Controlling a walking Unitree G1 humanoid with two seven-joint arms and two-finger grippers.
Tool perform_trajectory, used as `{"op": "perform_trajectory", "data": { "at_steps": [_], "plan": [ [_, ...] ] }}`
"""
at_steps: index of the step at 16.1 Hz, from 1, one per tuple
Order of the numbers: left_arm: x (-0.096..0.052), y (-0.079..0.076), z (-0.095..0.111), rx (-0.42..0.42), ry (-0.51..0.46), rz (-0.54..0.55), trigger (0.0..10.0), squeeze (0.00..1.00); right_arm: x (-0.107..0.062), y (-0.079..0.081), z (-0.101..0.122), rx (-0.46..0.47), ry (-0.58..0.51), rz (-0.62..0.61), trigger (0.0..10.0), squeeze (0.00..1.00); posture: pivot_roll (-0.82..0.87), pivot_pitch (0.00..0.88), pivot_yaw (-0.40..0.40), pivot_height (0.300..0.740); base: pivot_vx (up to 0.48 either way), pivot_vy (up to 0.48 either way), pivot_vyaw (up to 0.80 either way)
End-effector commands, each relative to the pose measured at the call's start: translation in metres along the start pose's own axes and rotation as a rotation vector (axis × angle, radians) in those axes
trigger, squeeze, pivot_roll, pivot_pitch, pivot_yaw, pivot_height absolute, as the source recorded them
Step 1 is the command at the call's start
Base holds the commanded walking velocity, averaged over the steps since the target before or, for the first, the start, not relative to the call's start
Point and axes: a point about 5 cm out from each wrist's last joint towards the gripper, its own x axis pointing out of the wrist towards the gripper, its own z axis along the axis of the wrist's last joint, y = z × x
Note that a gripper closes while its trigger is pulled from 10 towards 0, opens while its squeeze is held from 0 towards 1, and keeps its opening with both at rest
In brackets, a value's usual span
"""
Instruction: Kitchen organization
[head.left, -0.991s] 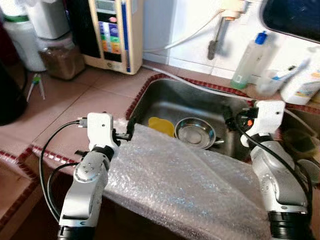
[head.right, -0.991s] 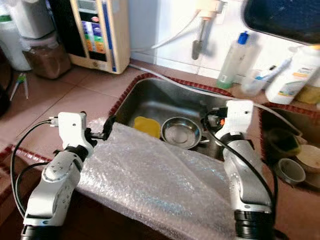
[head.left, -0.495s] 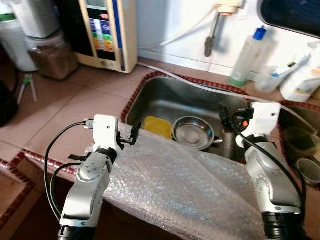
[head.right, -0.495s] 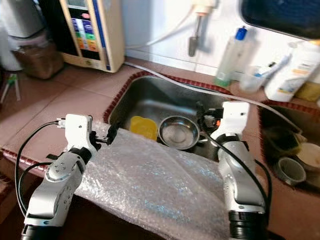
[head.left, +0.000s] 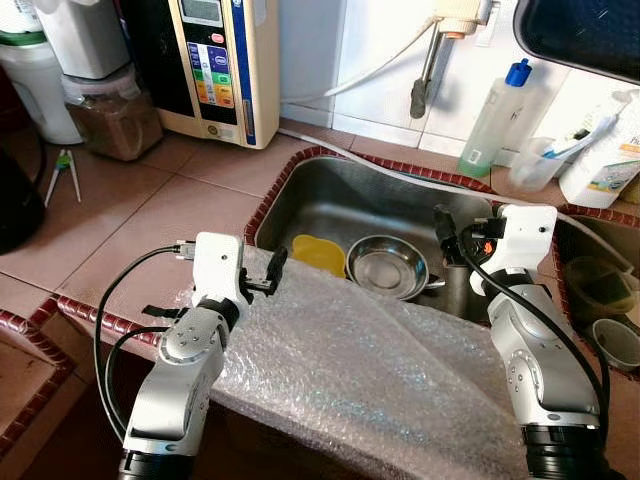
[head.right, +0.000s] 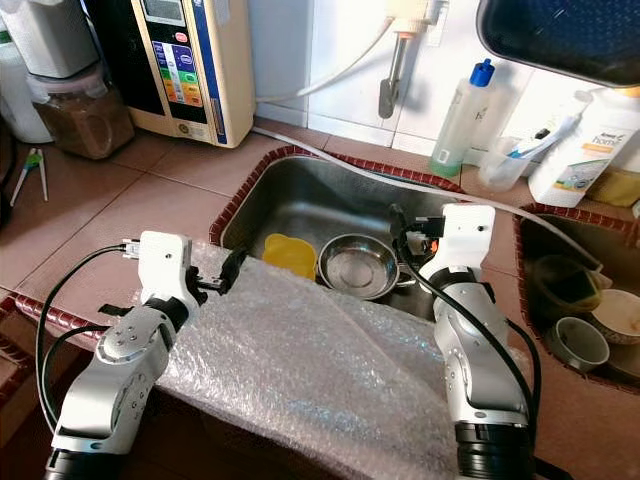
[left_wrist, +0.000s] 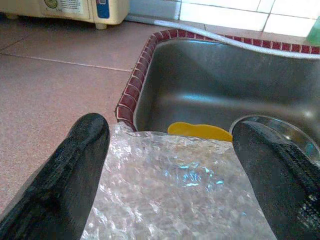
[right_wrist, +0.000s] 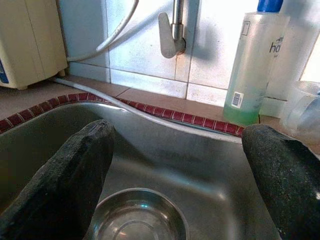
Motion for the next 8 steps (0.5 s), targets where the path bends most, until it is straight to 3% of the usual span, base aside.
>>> {"op": "perform_trajectory", "data": {
  "at_steps": [1,8],
  "plan": [
    [0.0005,-0.0021,-0.0001,0.006,0.011,-0.005,10.0,0.0,0.0025,-0.0042,-0.0004,0.021,0.014,-0.021,10.0,0.0,-0.04,0.066,-0.02,0.74,0.0,0.0,0.0],
    [0.0023,0.0025,-0.0004,0.007,0.022,0.012,10.0,0.0,0.0054,-0.0033,-0.0016,0.018,0.017,-0.022,10.0,0.0,-0.04,0.055,-0.019,0.74,0.0,0.0,0.0]
  ]
}}
